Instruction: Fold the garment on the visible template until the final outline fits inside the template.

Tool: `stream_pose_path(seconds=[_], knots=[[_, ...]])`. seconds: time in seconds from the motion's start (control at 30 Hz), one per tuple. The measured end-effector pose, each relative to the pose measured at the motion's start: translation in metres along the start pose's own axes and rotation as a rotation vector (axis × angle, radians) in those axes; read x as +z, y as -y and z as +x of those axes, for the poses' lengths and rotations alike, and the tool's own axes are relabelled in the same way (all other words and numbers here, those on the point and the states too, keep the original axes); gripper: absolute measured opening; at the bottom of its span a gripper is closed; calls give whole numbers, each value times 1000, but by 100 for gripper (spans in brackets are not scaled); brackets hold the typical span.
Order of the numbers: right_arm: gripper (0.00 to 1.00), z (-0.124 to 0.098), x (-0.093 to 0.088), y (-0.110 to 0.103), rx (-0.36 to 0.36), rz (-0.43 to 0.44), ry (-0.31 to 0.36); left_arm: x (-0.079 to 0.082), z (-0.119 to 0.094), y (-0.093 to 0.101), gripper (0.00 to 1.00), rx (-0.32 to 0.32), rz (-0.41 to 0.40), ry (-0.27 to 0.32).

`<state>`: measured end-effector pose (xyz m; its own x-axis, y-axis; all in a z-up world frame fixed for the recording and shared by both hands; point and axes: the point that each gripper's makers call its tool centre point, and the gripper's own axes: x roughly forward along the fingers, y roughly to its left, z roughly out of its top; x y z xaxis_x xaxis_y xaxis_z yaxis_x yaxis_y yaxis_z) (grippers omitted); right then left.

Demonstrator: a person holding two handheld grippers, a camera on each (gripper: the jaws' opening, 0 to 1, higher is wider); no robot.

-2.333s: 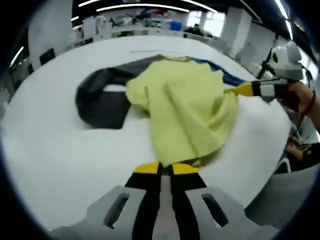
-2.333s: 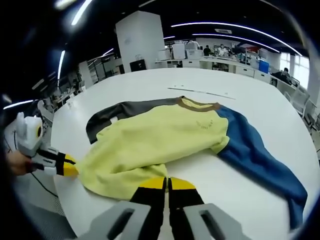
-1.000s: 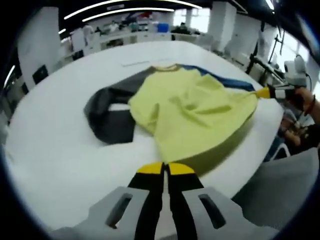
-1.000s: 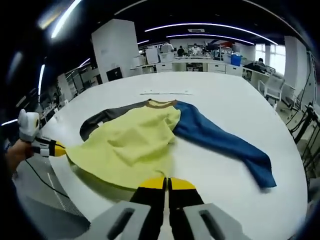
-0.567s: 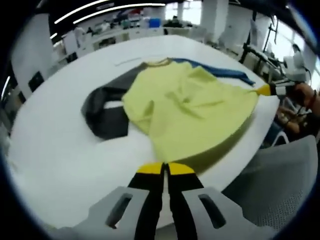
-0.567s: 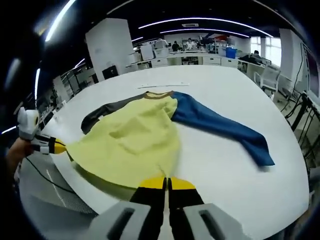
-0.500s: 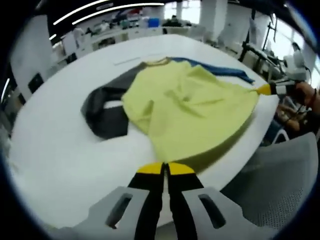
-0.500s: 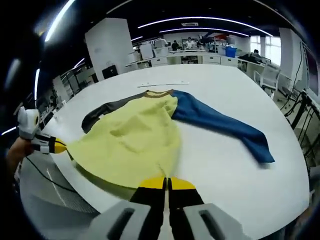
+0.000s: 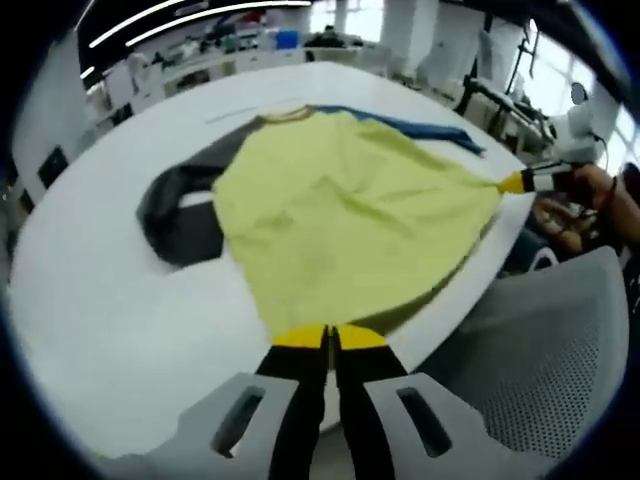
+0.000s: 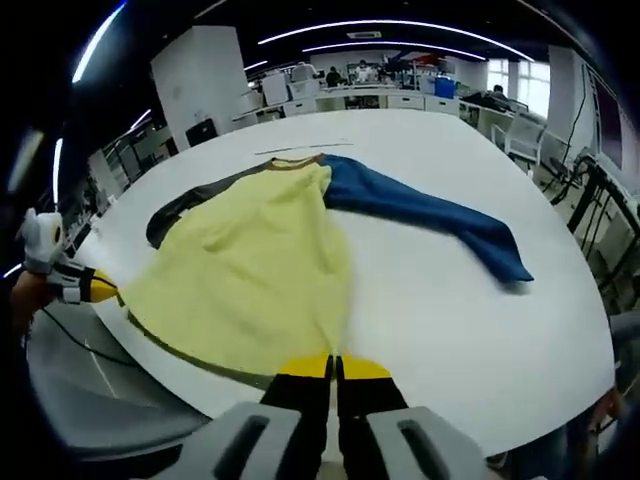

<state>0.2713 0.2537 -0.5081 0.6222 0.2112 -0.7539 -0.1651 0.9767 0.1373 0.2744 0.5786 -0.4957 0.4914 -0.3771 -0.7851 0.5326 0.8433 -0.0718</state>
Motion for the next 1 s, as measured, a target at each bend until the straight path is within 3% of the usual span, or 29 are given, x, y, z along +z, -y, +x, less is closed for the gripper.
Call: stream_pose_path(seconds=[0.2,0.33,0.53,0.83,1.0], knots=[[0,5,-13,2,-2,17,-27,-10,0,-19,4,64,-38,-26],[0,8,-18,3,0,28,-39,-23,1,-34,11,121,-52,-79],[0,10,-22,6,1,40,-46,-38,5,-41,22,156,-87,-130],[0,13,-25,6,7,49,-57,-42,11,-41,16,143,-208,-112],[0,13,-26,6,8,49,-63,-47,16,-40,14,141,-213,-139]])
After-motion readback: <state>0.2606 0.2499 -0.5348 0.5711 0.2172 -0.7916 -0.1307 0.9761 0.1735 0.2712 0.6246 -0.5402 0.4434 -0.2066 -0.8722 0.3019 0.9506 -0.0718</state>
